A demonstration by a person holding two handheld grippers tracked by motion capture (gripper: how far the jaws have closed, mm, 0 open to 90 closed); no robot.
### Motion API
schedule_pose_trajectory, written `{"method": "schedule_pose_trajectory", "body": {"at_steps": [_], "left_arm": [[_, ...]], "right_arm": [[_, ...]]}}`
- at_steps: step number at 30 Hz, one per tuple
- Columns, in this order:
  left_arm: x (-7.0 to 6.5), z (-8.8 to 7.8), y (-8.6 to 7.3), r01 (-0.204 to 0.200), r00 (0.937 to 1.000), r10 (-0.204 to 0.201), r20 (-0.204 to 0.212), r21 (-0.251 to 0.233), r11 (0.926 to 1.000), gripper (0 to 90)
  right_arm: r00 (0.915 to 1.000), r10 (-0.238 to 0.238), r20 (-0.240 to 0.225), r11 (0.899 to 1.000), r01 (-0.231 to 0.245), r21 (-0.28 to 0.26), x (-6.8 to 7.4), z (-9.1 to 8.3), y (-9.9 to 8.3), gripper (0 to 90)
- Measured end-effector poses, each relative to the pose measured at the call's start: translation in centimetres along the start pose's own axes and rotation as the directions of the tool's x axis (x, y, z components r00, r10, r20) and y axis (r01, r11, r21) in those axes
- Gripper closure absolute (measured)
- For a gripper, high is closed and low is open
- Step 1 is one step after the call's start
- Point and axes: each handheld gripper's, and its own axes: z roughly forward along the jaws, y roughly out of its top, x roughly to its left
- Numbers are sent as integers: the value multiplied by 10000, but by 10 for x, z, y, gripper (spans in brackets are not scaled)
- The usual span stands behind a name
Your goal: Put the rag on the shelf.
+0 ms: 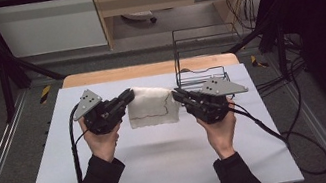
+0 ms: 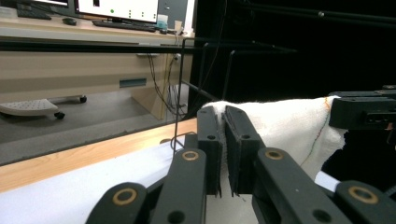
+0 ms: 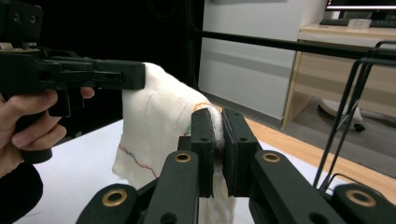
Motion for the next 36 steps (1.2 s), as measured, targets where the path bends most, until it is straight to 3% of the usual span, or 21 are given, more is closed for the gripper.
{"method": "schedule_pose_trajectory", "body": {"at_steps": [14,36], "left_arm": [[-14,22,27,13,9999,-6,110,-650,9979,849],[-38,65,57,-133,9991,171,389,-955,9953,849]], "right_arm": [[9980,-125,622,9987,155,-478,-17,-15,24,842],[9896,-81,1434,9963,202,-835,-52,-39,48,842]]}}
